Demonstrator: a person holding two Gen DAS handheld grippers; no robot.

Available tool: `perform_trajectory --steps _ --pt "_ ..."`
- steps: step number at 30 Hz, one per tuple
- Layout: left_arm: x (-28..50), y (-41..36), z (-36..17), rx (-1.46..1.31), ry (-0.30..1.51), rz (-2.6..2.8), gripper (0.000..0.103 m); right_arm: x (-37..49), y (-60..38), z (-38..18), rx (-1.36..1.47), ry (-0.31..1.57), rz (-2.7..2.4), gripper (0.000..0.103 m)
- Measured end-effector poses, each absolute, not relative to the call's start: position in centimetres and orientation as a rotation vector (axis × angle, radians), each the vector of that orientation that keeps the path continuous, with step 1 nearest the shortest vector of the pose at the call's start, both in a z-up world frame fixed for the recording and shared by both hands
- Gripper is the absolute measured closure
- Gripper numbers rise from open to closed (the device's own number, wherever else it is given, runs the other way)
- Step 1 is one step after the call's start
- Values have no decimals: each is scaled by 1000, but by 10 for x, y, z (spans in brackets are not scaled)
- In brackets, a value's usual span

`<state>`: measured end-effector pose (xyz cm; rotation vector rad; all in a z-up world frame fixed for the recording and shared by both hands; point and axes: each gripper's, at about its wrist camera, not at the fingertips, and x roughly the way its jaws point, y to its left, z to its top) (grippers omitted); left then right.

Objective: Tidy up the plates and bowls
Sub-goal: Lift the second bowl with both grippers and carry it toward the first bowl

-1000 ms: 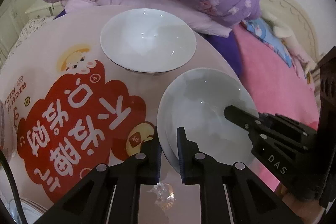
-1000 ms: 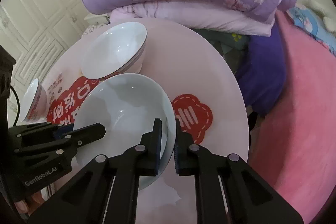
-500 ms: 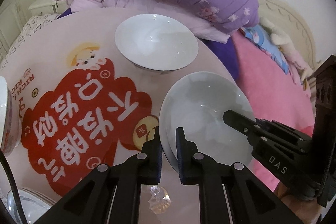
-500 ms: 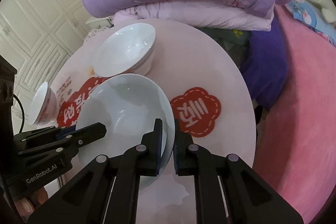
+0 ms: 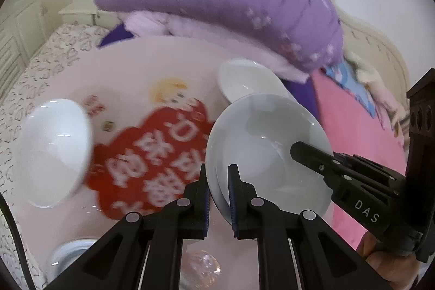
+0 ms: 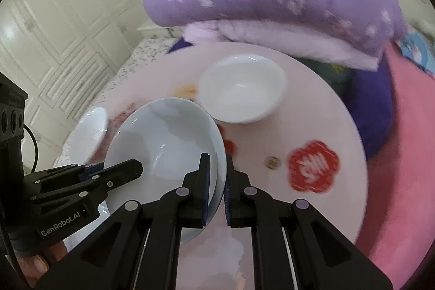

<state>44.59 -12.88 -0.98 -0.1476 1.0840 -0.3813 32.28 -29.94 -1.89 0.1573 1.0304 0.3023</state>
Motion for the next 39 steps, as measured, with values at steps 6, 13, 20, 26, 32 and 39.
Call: perform_trajectory --steps 6,13,20,26,32,39 --pt "436 -61 19 -178 1028 -306 94 333 -237 2 126 999 389 94" --pt "415 -1 43 -202 985 -226 94 342 -172 16 87 990 470 94" --pt "396 40 50 -214 971 -158 94 353 -123 12 57 1015 527 94" --pt "399 52 42 -215 999 -127 94 362 -98 -4 30 1057 547 94" --pt "425 51 28 -215 1030 -118 94 370 -88 -22 18 1099 548 94" --pt "449 52 7 -191 1064 -111 93 375 -80 -35 -3 1135 539 94"
